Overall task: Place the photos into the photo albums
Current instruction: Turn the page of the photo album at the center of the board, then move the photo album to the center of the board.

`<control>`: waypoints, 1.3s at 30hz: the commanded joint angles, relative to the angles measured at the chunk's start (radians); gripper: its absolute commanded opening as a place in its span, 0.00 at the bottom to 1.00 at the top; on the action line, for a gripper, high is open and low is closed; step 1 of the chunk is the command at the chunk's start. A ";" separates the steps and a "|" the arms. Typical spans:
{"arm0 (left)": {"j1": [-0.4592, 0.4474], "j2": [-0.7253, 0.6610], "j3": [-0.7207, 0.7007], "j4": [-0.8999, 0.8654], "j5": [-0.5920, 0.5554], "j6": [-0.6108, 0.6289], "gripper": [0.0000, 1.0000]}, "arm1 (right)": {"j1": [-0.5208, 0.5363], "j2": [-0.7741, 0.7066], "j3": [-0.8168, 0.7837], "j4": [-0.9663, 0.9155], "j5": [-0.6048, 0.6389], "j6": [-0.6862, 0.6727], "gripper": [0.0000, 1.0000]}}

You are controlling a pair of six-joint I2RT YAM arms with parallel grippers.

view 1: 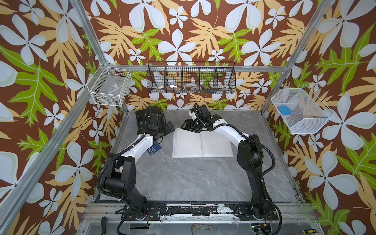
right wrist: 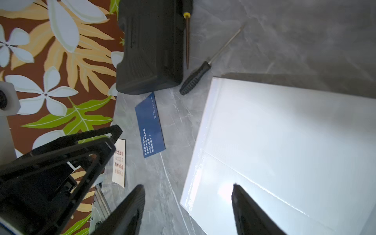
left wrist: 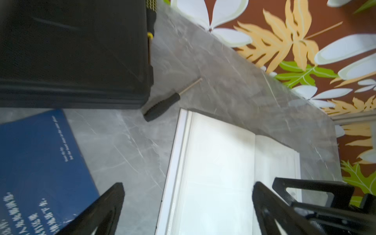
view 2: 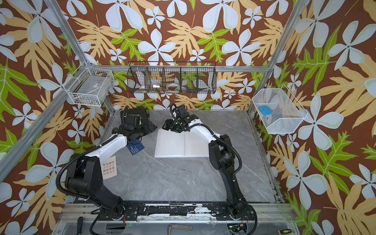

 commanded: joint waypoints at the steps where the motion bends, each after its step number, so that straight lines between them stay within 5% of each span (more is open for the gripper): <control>1: 0.006 0.019 0.033 -0.049 -0.002 0.053 1.00 | 0.003 -0.015 0.007 0.011 -0.011 -0.030 0.72; 5: 0.005 0.109 0.025 -0.060 0.147 0.079 1.00 | -0.033 -0.062 -0.066 -0.013 0.080 -0.053 0.74; 13: -0.029 0.248 0.016 -0.046 0.144 0.153 1.00 | -0.134 -0.166 -0.282 0.049 0.182 -0.085 0.74; 21: -0.088 0.346 0.021 -0.004 0.263 0.145 1.00 | -0.191 -0.212 -0.394 0.097 0.214 -0.081 0.75; 30: -0.189 0.338 0.004 0.154 0.433 -0.016 1.00 | -0.230 -0.230 -0.426 0.109 0.211 -0.117 0.75; 39: -0.178 0.149 -0.009 0.068 0.214 -0.036 1.00 | -0.224 -0.147 -0.364 0.155 0.116 -0.127 0.74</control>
